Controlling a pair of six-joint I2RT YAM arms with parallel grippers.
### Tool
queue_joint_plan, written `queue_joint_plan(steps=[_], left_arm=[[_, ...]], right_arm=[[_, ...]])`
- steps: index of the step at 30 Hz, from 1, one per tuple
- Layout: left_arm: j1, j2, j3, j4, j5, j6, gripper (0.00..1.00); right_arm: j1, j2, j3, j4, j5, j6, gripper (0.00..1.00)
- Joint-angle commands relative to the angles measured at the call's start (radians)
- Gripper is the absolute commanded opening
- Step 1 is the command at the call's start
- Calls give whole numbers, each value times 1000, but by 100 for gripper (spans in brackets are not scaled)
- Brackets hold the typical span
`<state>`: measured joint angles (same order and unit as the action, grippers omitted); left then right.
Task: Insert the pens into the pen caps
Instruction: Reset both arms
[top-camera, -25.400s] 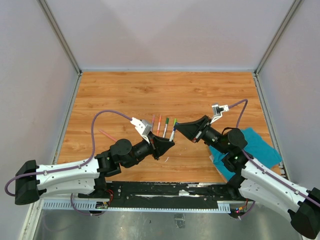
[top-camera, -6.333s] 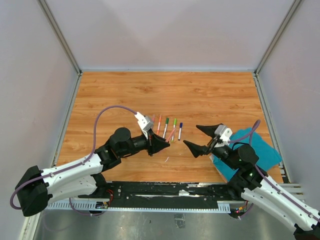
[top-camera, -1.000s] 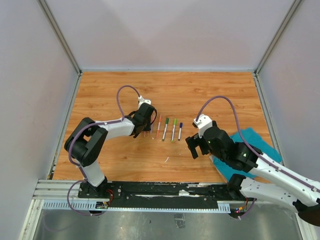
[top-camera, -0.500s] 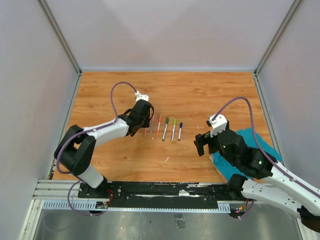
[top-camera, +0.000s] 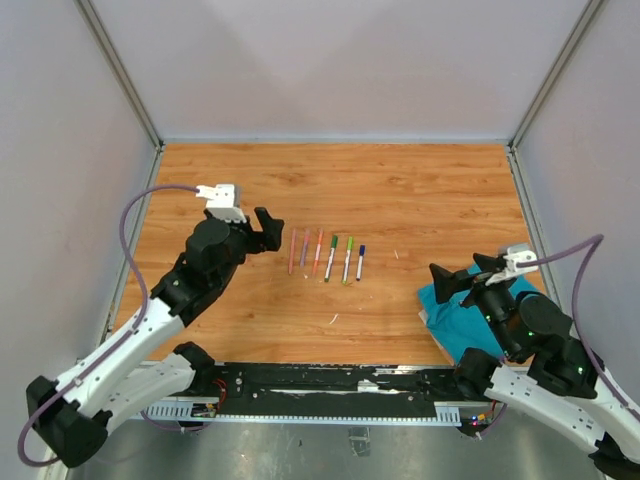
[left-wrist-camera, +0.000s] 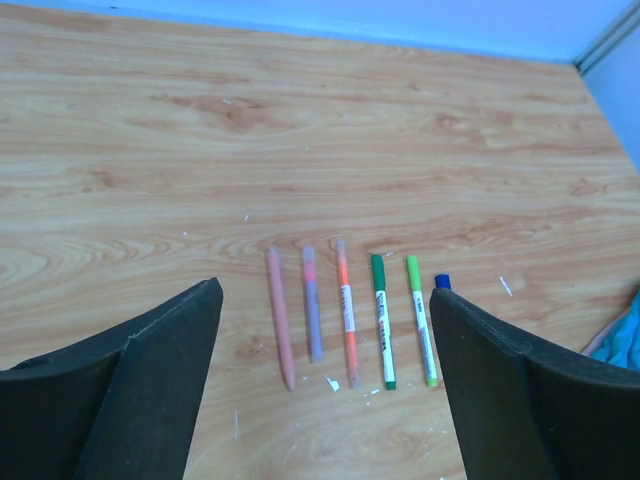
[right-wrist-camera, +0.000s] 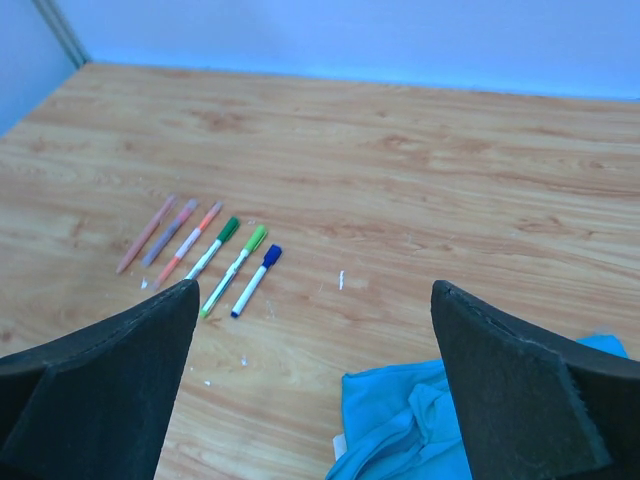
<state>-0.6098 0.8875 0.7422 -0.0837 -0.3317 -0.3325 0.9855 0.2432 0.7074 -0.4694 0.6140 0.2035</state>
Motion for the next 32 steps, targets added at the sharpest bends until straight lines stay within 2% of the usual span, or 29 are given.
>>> queue_joint_plan(steps=[1,2,8,14,32], left_arm=[[7,-146,-72,-61,-20,-45,97],[7,-173,-80,-90,-32,-57,99],[7,-319,-130,-222,-72,-141,100],[7,-368,-117,-311,-135,-165,100],[7,-376,-119,-311,-167,-175,100]], right_arm=[[-22,-93,-16,21,147,-12,99],[-22,-112,-21,16,166,-3,99],[-22,-161,-24,-54,261,91,99],[-22,-141,-20,-92,299,122,99],[-22,-103,-19,-83,292,98,99]])
